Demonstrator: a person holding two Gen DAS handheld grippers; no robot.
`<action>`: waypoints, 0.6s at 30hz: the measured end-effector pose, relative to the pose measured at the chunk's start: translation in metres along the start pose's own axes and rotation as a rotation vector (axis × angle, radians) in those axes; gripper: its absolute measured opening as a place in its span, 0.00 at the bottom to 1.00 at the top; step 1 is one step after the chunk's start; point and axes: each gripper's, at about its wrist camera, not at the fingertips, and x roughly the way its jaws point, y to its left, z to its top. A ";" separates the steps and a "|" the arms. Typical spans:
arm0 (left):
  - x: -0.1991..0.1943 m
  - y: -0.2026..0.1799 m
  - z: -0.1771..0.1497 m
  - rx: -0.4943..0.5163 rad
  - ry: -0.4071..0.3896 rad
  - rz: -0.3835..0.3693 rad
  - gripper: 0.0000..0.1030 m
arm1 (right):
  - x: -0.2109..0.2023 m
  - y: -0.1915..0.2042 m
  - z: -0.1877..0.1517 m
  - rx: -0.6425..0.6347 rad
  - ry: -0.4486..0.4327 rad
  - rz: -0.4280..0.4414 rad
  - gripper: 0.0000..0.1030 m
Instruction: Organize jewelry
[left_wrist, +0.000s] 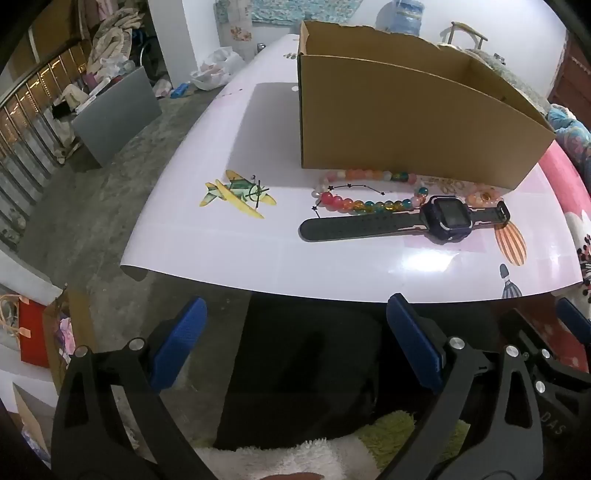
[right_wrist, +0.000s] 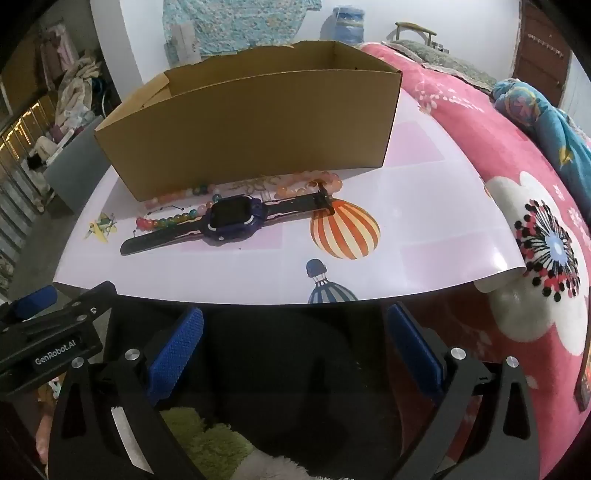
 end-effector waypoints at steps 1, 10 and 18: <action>0.000 0.000 0.000 -0.001 -0.001 -0.001 0.92 | 0.000 0.000 0.000 0.002 0.000 0.001 0.94; 0.006 0.000 0.006 0.002 0.002 0.011 0.92 | 0.001 0.001 -0.001 0.009 -0.001 0.011 0.94; 0.002 -0.002 0.000 -0.005 -0.010 0.007 0.92 | -0.002 0.001 -0.001 -0.001 -0.005 0.017 0.94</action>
